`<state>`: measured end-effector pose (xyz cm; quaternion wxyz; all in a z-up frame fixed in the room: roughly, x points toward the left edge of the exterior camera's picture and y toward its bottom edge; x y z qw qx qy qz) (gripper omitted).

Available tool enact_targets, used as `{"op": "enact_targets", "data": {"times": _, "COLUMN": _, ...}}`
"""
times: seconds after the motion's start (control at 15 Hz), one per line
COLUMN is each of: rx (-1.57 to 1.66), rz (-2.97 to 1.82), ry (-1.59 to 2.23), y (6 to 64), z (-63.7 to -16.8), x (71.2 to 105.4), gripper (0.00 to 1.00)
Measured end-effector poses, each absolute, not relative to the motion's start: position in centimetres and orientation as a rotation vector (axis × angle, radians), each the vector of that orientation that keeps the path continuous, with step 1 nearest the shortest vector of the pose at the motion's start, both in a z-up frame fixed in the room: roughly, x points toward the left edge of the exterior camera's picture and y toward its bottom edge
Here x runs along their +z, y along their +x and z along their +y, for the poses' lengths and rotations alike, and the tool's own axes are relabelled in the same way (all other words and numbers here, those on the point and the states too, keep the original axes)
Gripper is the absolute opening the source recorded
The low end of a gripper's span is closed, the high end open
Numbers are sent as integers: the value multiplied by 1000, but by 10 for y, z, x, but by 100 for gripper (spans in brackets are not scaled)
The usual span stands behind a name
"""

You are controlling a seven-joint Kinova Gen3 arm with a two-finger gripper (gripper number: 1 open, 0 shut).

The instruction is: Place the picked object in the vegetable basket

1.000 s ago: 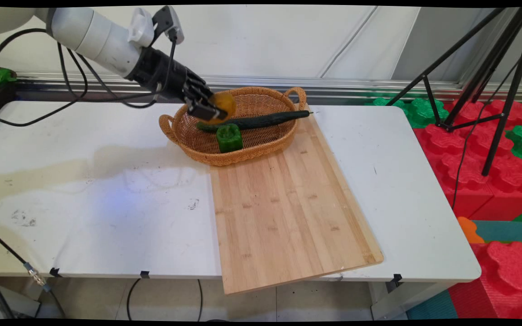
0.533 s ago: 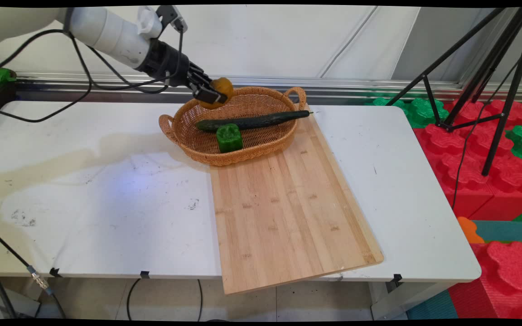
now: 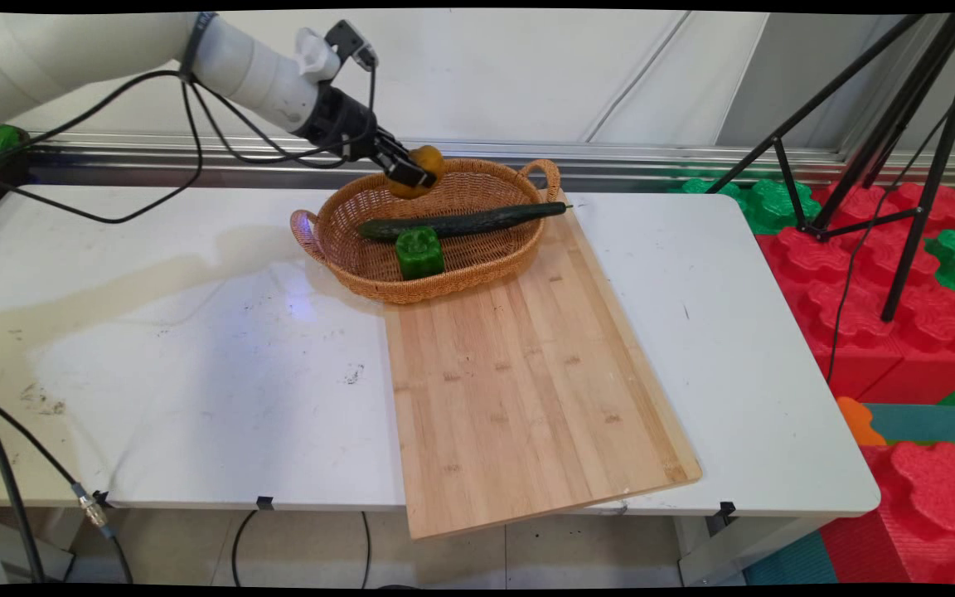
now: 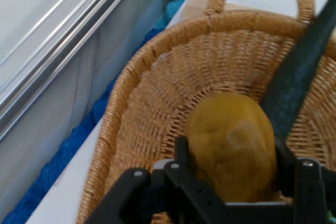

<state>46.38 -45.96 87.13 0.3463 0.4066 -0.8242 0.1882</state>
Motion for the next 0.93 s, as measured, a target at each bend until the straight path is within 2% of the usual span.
{"op": "enact_targets", "data": {"times": 0.67, "rx": 429, "rz": -2133, "ry": 1110, "y": 458, "z": -505, "x": 841, "gripper": 0}}
{"op": "enact_targets", "data": {"times": 0.73, "rx": 425, "rz": -2132, "ry": 1111, "y": 457, "z": -507, "x": 839, "gripper": 100}}
{"op": "enact_targets", "data": {"times": 0.93, "rx": 419, "rz": -2130, "ry": 1106, "y": 457, "z": -511, "x": 838, "gripper": 100}}
